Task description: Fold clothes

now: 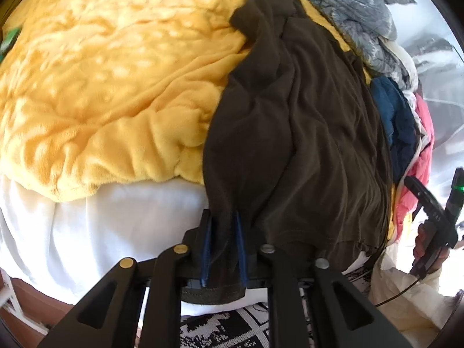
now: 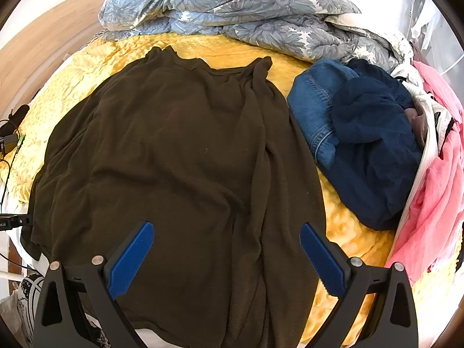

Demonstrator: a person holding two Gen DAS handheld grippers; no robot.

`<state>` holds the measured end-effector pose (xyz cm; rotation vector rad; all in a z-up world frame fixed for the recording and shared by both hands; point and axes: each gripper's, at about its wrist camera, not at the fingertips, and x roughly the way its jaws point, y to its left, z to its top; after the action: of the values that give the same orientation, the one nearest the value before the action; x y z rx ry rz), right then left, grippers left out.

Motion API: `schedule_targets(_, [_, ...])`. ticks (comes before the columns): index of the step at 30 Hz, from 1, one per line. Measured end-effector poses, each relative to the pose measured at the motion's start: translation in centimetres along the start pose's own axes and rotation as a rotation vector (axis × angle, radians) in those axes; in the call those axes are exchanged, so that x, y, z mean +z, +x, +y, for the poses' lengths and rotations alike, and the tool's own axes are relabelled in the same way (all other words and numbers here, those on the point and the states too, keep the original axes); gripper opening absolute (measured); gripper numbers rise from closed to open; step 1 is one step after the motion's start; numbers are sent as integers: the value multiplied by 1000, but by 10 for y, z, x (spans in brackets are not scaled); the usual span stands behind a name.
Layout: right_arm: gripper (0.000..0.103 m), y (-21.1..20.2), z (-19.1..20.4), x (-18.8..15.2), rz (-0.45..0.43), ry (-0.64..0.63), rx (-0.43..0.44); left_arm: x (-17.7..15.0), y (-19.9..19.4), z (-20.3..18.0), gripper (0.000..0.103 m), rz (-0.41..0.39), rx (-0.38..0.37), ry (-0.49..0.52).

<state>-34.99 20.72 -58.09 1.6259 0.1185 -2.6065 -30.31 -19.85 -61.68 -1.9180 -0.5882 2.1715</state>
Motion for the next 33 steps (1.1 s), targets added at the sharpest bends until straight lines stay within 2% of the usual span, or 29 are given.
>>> schedule_targets(4, [103,2,-3,-1,4,11,-1,-2,2,3,18,2,-1,-21])
schedule_targets(5, [103,2,-3,-1,5,13,0,-2,2,3,15,-3,5,-24])
schedule_targets(6, [103,2,-3,-1,5,15,0,-2,2,3,7,-7,11,-27])
schedule_targets(9, [103,3,-4,-1,5,19,1,-1,-1,-2,6,-30,19,-29])
schedule_targets(14, [103,2,-8,-2,4,30,-3,1,-23,-15,5,-102,0,-7])
schedule_targets(21, [103,-2,-21,-1,-14,52,-19,32,-83,-38,5,-255,-4,22])
schedule_targets(25, [103,-7,-32,0,-29,74,-28,63,-115,-74,5,-341,-27,97])
schedule_targets(29, [103,-13,-44,-1,-44,101,-37,86,-145,-121,5,-407,-89,190])
schedule_targets(33, [103,-22,-58,-3,-65,133,-42,84,-136,-194,5,-374,-154,340])
